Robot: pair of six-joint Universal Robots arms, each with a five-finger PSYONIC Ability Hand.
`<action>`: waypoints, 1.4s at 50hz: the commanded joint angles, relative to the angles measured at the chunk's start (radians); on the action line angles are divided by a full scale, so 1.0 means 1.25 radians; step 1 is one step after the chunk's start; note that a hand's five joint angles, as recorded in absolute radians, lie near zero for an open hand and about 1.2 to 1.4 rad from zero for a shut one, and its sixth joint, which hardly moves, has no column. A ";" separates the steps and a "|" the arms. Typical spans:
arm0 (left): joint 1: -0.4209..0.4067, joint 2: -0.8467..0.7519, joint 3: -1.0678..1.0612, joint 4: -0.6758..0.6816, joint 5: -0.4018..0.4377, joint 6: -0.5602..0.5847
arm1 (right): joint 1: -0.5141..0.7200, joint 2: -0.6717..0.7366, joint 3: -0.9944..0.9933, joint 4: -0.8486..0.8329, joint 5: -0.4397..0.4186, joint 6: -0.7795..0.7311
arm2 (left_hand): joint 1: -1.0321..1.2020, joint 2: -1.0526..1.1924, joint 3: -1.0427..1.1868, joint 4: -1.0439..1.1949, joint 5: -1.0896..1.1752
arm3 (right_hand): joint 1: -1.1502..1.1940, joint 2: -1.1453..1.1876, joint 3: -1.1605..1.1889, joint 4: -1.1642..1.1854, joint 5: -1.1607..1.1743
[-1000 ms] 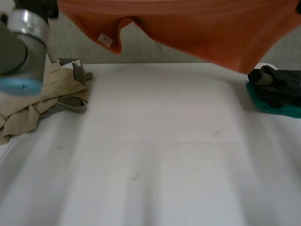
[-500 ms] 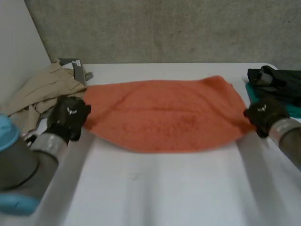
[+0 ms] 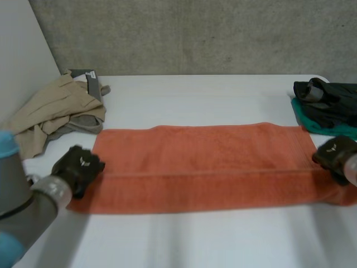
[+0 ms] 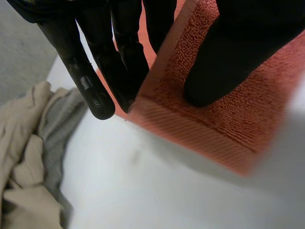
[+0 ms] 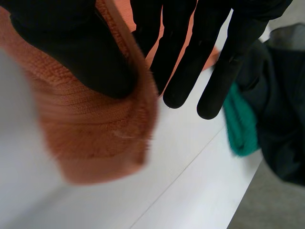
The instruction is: Fold the laundry.
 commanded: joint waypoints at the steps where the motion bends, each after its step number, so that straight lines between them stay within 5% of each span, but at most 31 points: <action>1: -0.042 -0.220 0.245 0.087 -0.029 -0.014 | 0.082 0.144 -0.129 -0.205 0.040 0.043 | 0.197 0.157 0.161 0.155 0.189 | 0.205 0.164 0.160 0.157 0.152; 9: -0.091 -0.396 0.493 0.178 -0.096 -0.038 | 0.090 0.269 -0.243 -0.430 0.047 0.052 | 0.197 0.157 0.161 0.155 0.189 | 0.205 0.164 0.160 0.157 0.152; 17: -0.112 -0.530 0.700 0.185 -0.158 -0.031 | 0.110 0.403 -0.393 -0.465 0.051 0.053 | 0.197 0.157 0.161 0.155 0.189 | 0.205 0.164 0.160 0.157 0.152; 18: -0.115 -0.540 0.710 0.185 -0.160 -0.030 | 0.112 0.410 -0.399 -0.466 0.054 0.054 | 0.197 0.157 0.161 0.155 0.189 | 0.122 0.081 0.077 0.074 0.069; 19: -0.118 -0.548 0.718 0.186 -0.161 -0.031 | 0.113 0.415 -0.403 -0.466 0.059 0.054 | 0.197 0.157 0.161 0.155 0.189 | -0.181 -0.222 -0.226 -0.229 -0.234; 20: -0.123 -0.554 0.723 0.186 -0.161 -0.030 | 0.117 0.420 -0.404 -0.467 0.071 0.055 | -0.023 -0.064 -0.059 -0.065 -0.031 | -0.772 -0.813 -0.818 -0.821 -0.825; 21: -0.134 -0.560 0.726 0.187 -0.161 -0.028 | 0.120 0.420 -0.404 -0.466 0.080 0.057 | -0.697 -0.738 -0.734 -0.739 -0.705 | -0.772 -0.814 -0.818 -0.821 -0.825; 31: -0.193 -0.494 0.678 0.178 -0.177 -0.049 | 0.139 0.272 -0.267 -0.455 0.088 0.199 | -0.780 -0.821 -0.816 -0.822 -0.788 | -0.772 -0.814 -0.818 -0.821 -0.825; 39: -0.194 -0.294 0.450 0.181 -0.176 -0.136 | 0.047 0.101 -0.110 -0.316 -0.039 0.325 | -0.780 -0.821 -0.816 -0.822 -0.788 | -0.772 -0.814 -0.818 -0.821 -0.825; 46: -0.193 -0.173 0.288 0.188 -0.172 -0.230 | -0.047 0.079 -0.054 -0.168 -0.137 0.342 | -0.780 -0.821 -0.816 -0.822 -0.788 | -0.670 -0.712 -0.716 -0.719 -0.723; 52: -0.196 -0.155 0.230 0.197 -0.149 -0.268 | -0.105 0.089 -0.034 -0.175 -0.191 0.341 | -0.780 -0.821 -0.816 -0.822 -0.788 | -0.564 -0.606 -0.610 -0.613 -0.617; 62: -0.194 -0.167 0.213 0.236 -0.139 -0.270 | -0.113 0.180 -0.061 -0.267 -0.194 0.336 | -0.780 -0.821 -0.816 -0.822 -0.788 | -0.353 -0.395 -0.399 -0.402 -0.406; 63: -0.194 -0.168 0.213 0.237 -0.139 -0.270 | -0.113 0.193 -0.069 -0.275 -0.192 0.334 | -0.780 -0.821 -0.816 -0.822 -0.788 | 0.098 0.057 0.052 0.050 0.045; 64: -0.194 -0.167 0.213 0.237 -0.139 -0.270 | -0.113 0.198 -0.074 -0.276 -0.189 0.335 | -0.780 -0.821 -0.816 -0.822 -0.788 | 0.204 0.163 0.158 0.156 0.151; 70: -0.196 -0.153 0.203 0.237 -0.138 -0.270 | -0.118 0.206 -0.113 -0.277 -0.064 0.318 | -0.780 -0.821 -0.816 -0.822 -0.788 | 0.205 0.164 0.160 0.157 0.152</action>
